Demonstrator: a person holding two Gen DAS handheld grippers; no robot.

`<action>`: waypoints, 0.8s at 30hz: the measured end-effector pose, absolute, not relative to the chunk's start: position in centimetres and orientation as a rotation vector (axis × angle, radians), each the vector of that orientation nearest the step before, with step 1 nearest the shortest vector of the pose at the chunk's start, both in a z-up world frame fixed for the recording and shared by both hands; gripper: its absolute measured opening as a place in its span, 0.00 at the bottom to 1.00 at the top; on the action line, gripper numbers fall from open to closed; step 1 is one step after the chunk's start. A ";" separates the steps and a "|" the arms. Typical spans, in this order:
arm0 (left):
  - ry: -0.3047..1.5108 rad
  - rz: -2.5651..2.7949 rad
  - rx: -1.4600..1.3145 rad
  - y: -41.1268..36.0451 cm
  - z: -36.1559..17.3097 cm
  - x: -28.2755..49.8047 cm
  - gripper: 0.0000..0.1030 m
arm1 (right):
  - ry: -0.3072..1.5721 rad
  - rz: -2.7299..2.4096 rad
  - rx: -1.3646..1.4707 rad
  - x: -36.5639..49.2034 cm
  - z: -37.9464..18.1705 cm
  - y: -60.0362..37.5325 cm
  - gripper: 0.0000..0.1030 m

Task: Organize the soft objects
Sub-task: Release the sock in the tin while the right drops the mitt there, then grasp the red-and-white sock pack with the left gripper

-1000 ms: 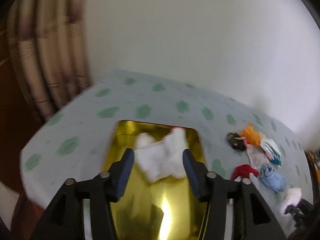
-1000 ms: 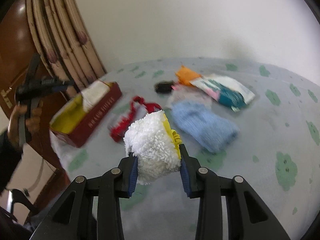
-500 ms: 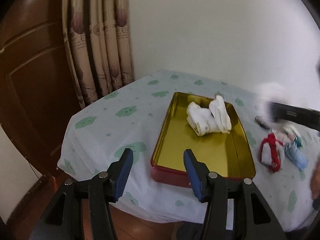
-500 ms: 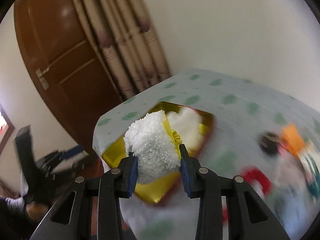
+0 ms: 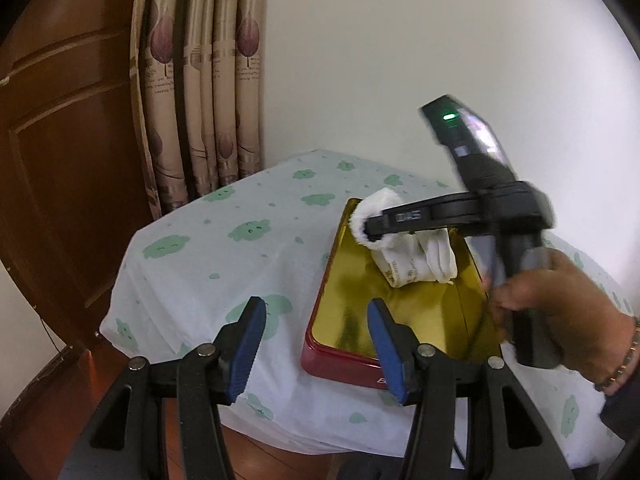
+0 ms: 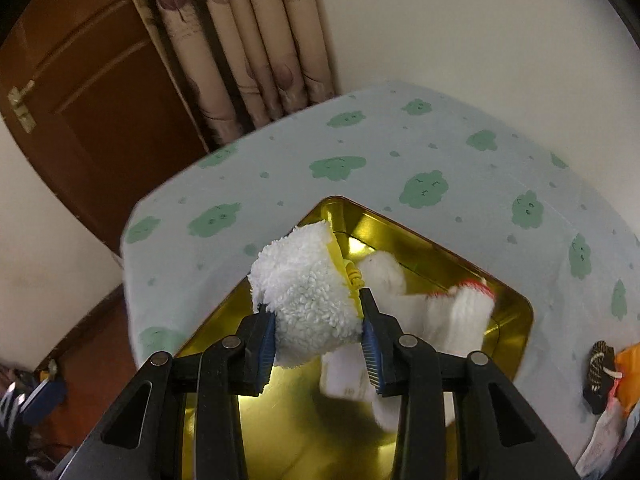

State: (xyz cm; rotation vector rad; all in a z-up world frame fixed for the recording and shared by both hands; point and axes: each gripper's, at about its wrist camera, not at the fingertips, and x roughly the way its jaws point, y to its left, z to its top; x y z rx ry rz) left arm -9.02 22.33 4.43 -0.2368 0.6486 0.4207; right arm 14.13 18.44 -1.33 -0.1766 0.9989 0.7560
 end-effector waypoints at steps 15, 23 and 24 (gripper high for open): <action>0.670 0.414 -0.215 21.9 4.0 -8.7 0.52 | 0.738 0.702 0.022 11.4 3.9 12.4 0.83; 0.609 0.303 -0.169 19.5 5.0 -9.4 0.52 | 0.616 0.329 -0.054 1.2 3.2 -6.6 1.00; 0.605 0.265 -0.167 18.9 5.2 -9.4 0.52 | 0.632 0.268 -0.085 0.3 2.5 -9.1 1.00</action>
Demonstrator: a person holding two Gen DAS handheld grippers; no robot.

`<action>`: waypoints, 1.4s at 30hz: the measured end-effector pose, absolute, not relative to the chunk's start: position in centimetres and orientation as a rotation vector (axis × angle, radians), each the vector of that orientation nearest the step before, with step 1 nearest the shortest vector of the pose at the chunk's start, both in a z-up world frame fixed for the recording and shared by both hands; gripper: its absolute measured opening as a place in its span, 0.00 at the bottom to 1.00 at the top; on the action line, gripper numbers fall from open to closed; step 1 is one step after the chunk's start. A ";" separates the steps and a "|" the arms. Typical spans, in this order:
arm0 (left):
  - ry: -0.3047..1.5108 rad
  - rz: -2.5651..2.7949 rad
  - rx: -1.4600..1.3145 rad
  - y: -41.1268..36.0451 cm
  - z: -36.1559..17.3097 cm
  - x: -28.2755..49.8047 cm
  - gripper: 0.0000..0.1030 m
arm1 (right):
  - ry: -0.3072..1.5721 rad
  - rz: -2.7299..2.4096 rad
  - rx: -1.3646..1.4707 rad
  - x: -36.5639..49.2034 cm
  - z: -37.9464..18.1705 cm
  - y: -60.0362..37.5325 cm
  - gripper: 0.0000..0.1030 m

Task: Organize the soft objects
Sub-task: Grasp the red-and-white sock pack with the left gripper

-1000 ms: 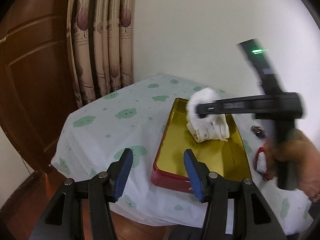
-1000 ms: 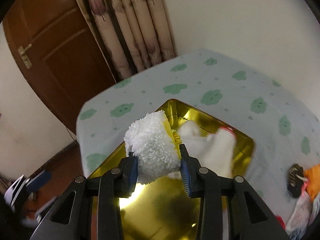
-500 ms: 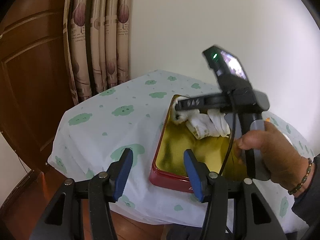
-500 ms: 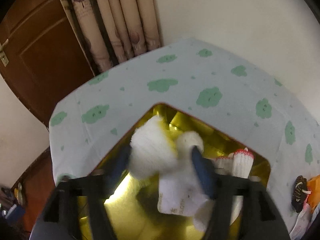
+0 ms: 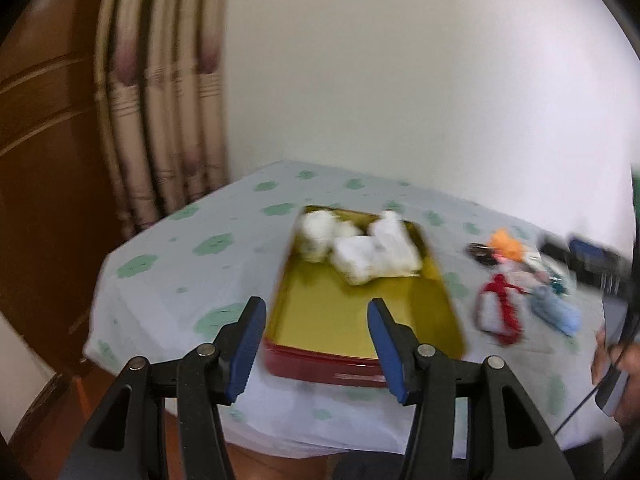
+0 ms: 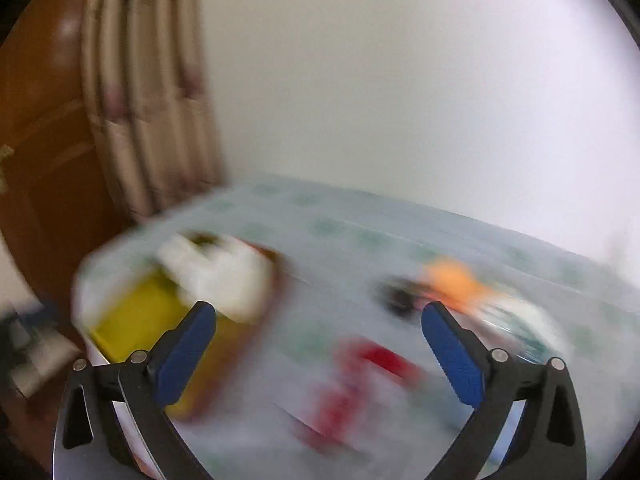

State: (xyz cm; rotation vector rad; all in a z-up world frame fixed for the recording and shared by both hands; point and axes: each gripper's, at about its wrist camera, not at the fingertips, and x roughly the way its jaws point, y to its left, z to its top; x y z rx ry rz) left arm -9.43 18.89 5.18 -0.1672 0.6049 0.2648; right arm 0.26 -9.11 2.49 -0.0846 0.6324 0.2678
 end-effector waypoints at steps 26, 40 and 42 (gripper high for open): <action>0.981 -0.278 -0.015 0.4 0.5 8.6 0.57 | 0.806 0.001 0.168 -4.3 -5.5 -29.4 1.00; 1.148 -0.219 0.041 0.3 -3.8 13.2 0.58 | 0.833 0.052 0.185 -4.0 -5.9 -29.4 1.00; 1.170 -0.226 0.031 -0.1 -4.6 13.5 0.61 | 0.835 0.054 0.184 -3.9 -5.9 -29.3 1.00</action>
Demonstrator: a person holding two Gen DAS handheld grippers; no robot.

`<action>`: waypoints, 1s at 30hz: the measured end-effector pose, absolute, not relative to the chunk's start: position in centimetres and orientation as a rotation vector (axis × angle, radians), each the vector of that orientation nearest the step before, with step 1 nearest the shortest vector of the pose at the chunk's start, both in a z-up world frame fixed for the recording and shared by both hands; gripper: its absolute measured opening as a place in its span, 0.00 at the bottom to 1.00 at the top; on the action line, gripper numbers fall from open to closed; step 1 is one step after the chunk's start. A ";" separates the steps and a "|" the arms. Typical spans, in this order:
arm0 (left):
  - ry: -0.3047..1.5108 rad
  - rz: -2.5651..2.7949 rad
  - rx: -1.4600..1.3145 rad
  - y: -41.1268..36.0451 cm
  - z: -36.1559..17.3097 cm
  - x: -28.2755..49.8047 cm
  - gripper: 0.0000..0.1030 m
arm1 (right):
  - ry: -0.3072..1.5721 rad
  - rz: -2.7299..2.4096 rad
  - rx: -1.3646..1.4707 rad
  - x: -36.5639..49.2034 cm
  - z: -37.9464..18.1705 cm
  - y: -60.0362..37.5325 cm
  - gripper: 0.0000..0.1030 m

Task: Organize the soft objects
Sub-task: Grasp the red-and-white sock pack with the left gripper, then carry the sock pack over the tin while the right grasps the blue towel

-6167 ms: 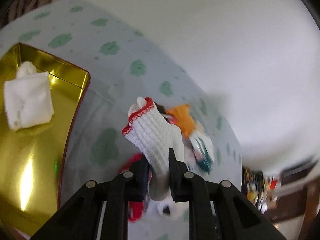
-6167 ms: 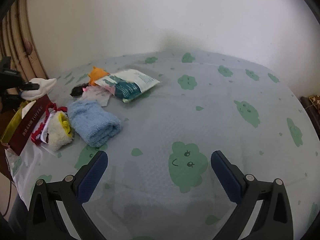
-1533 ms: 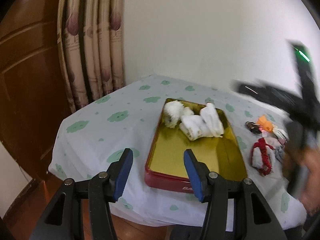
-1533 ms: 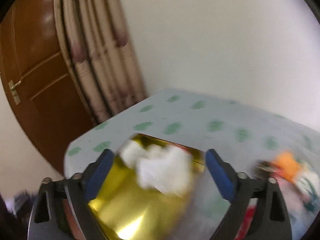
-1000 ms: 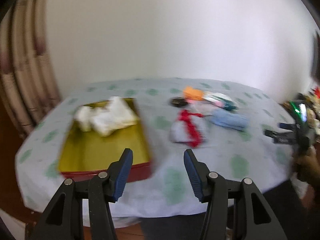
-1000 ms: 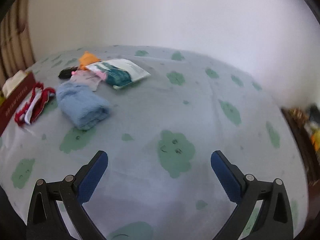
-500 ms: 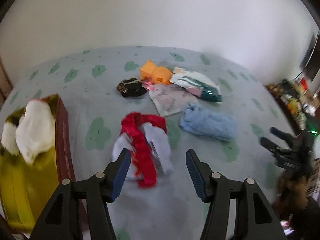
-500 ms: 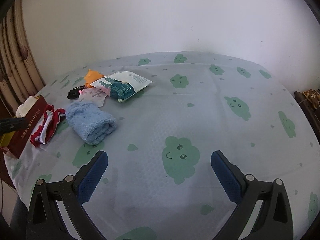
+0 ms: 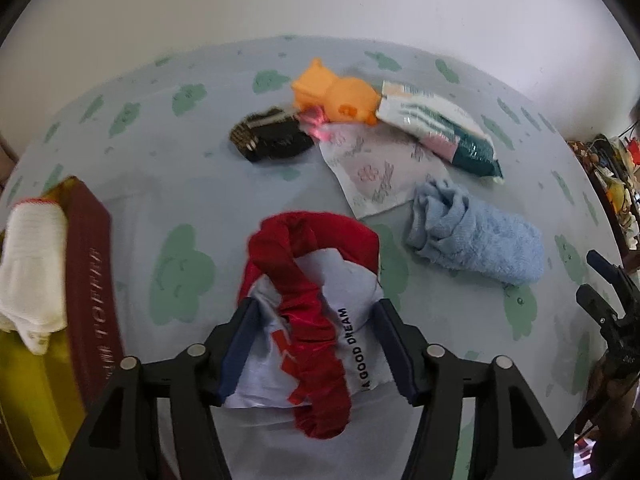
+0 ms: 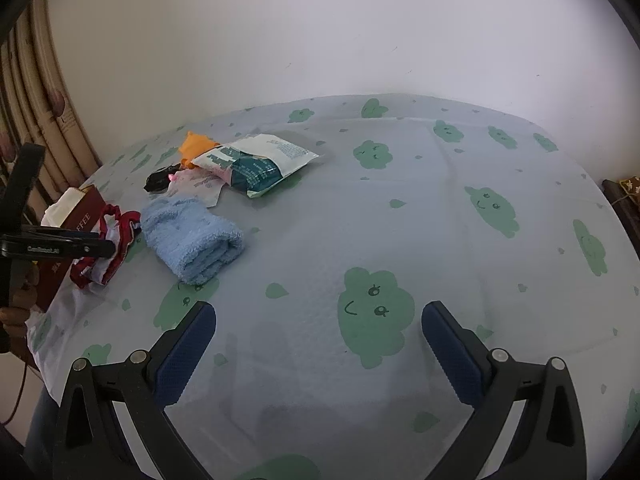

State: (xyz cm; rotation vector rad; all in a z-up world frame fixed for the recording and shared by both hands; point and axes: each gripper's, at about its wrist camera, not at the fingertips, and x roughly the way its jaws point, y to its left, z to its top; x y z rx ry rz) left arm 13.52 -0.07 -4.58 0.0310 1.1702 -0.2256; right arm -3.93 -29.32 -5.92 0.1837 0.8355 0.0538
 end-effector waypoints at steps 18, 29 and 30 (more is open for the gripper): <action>1.004 -0.212 -0.175 1.8 0.9 5.2 0.16 | 0.800 0.201 0.166 -4.0 -4.4 -27.3 1.00; 0.898 -0.190 -0.198 4.4 6.0 -0.6 0.17 | 0.860 0.457 -0.092 1.6 -2.8 -19.3 1.00; 0.893 -0.183 -0.206 4.8 6.2 -0.9 0.18 | 0.871 0.458 -0.113 2.2 -3.0 -18.9 1.00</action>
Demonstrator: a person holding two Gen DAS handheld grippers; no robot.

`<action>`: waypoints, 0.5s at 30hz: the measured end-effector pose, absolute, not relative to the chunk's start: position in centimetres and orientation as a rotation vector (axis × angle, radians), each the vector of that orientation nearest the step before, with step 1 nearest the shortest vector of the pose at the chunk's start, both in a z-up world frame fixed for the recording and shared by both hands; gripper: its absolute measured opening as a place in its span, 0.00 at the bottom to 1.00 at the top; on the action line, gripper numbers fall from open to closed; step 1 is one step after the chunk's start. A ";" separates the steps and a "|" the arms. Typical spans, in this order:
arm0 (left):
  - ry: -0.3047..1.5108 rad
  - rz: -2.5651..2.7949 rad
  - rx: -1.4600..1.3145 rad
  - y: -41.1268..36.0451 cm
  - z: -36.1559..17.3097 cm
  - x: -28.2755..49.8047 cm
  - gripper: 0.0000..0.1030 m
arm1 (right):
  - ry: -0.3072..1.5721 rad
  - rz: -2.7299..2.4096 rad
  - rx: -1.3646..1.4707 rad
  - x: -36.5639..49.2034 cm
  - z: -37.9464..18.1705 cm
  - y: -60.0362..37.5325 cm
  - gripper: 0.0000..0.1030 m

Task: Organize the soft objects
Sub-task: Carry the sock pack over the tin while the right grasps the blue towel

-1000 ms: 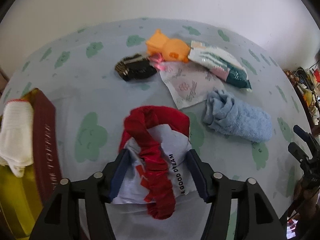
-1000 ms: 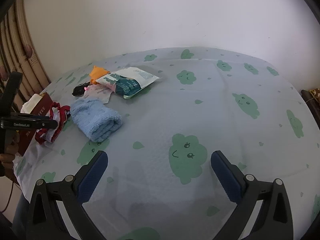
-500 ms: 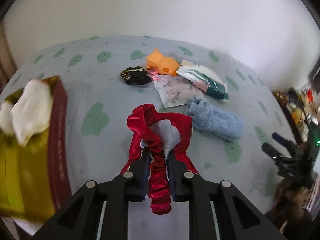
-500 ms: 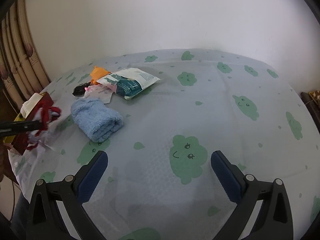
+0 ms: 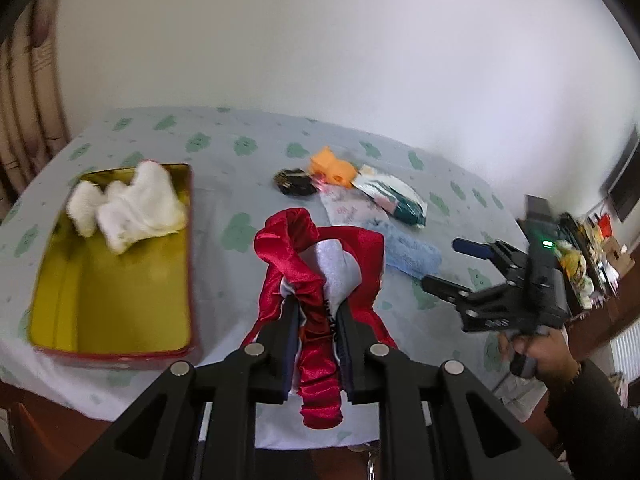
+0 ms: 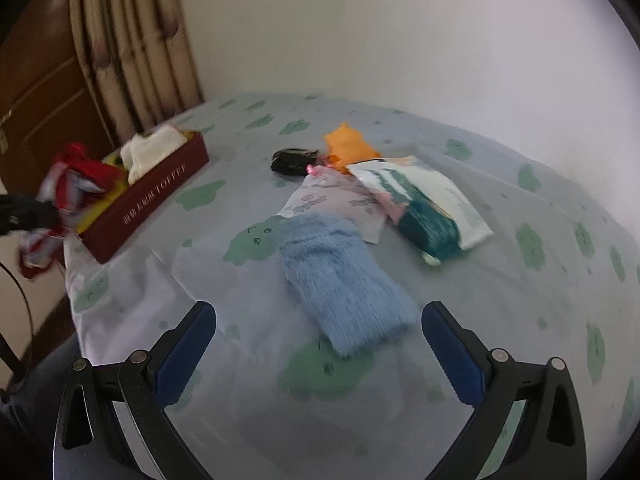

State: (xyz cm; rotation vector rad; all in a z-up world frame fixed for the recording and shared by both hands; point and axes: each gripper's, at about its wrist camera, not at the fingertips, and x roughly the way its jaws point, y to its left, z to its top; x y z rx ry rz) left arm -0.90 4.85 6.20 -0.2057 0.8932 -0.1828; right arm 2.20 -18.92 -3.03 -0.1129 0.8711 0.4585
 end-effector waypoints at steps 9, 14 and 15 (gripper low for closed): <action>0.866 -0.035 -0.276 12.1 8.5 -3.8 0.18 | 1.008 0.459 -0.219 6.9 -5.8 -17.2 0.98; 0.866 0.061 -0.278 16.4 9.2 -3.9 0.18 | 1.058 0.465 -0.204 7.6 -6.8 -17.1 0.57; 0.869 0.075 -0.270 17.0 9.3 -3.8 0.18 | 1.057 0.459 -0.205 7.6 -6.7 -17.1 0.47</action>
